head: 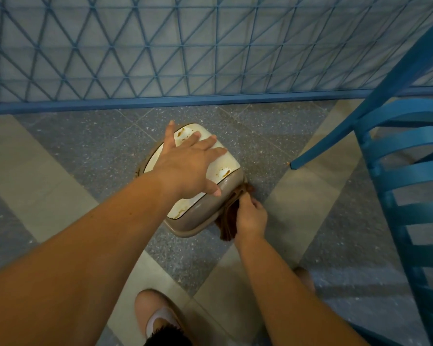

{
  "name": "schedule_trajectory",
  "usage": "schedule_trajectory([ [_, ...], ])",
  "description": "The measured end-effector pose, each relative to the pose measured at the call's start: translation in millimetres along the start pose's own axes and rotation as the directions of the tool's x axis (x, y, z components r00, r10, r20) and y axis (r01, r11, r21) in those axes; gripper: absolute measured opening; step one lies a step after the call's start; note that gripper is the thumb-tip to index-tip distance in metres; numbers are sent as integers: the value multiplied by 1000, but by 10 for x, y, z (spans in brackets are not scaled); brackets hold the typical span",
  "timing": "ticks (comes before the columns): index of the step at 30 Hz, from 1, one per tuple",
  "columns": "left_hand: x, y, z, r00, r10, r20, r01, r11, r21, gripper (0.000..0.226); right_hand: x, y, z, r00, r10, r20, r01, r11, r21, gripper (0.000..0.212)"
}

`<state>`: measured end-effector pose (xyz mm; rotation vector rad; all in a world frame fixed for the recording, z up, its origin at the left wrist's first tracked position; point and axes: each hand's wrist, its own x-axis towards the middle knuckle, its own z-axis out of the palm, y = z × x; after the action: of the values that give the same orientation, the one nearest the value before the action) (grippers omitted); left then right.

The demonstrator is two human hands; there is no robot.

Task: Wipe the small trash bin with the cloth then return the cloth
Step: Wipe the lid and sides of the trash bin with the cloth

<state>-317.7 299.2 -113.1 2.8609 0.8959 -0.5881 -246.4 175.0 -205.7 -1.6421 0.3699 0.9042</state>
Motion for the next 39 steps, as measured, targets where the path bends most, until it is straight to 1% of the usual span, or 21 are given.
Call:
schedule_trajectory([
  [2,6,8,-13,1000,-2,9,2,1000,1,88,-63,172,-5,1000,-11,12,12,1000,-27,8],
  [5,19,3,-31,1000,2,15,-2,1000,-6,88,-248,576,27,997,26,73,-22,999,-47,6],
  [7,18,1,-30,1000,7,15,-7,1000,-5,88,-329,665,63,994,53,96,-50,998,-30,8],
  [10,7,7,-19,1000,8,14,-9,1000,2,88,-268,543,58,992,68,102,-64,997,-43,10],
  [13,6,14,-22,1000,9,19,-10,1000,25,88,-88,270,-3,998,10,61,-4,995,-95,14],
  [14,6,16,-24,1000,8,23,-9,1000,30,88,-14,154,-18,999,16,51,-10,994,-113,14],
  [17,2,22,-29,1000,10,27,-11,999,33,88,199,-178,-21,998,67,21,-65,993,-94,21],
  [19,0,26,-21,1000,7,20,-8,1000,30,89,289,-302,-6,998,62,23,-61,996,-58,18],
  [21,1,20,-16,1000,8,14,-9,999,34,89,282,-274,9,999,34,31,-32,997,-71,16],
  [24,20,3,-22,1000,16,9,-17,999,47,90,126,39,-18,1000,8,21,-6,996,-91,17],
  [27,37,6,-36,1000,25,18,-26,998,62,90,-122,379,-34,993,68,94,-63,996,-61,8],
  [29,41,16,-39,1000,26,17,-27,997,67,90,-169,451,-22,988,108,110,-102,993,-58,12],
  [31,39,17,-38,999,27,16,-29,997,76,90,-121,389,-30,989,109,104,-103,992,-68,14],
  [35,45,7,-16,1000,30,3,-30,997,71,91,155,-22,-63,997,38,62,-29,990,-141,20],
  [39,44,1,3,999,34,-33,-33,998,57,92,354,-284,-58,996,0,95,19,978,-207,24],
])
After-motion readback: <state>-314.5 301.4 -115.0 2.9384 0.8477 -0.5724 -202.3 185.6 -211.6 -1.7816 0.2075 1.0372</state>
